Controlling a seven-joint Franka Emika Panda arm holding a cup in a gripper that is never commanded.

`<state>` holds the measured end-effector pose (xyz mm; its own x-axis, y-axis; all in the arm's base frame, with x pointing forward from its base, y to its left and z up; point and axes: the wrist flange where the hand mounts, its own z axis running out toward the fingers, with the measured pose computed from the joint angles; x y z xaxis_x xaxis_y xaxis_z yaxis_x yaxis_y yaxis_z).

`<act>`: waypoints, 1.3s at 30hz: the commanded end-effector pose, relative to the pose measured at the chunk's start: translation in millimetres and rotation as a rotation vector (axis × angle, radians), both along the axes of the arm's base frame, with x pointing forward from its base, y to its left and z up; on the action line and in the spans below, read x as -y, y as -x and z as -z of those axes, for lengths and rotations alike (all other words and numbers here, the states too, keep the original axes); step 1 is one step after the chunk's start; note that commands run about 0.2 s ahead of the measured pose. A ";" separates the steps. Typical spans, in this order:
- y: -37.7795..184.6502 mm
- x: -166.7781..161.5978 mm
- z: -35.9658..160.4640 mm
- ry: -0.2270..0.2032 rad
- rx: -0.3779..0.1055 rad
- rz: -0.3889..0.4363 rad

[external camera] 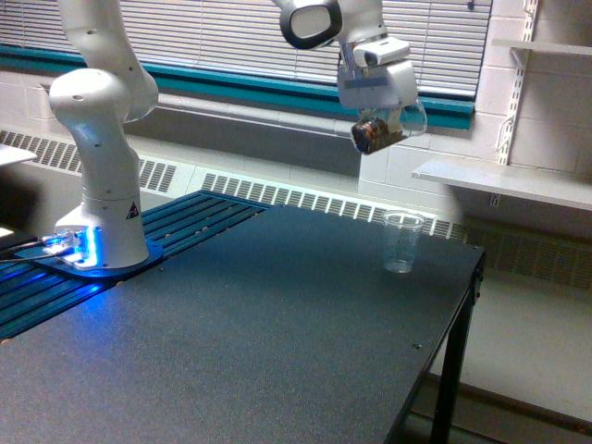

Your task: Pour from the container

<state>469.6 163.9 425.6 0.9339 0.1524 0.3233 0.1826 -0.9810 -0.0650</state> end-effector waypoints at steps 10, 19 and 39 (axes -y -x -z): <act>12.3 -26.3 27.0 0.078 -0.058 -0.028; 11.5 -39.2 46.4 0.117 -0.083 -0.013; 5.1 -66.9 74.4 0.211 -0.116 0.001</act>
<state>464.5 217.9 347.5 0.9545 0.2477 0.1660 0.2306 -0.9661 0.1161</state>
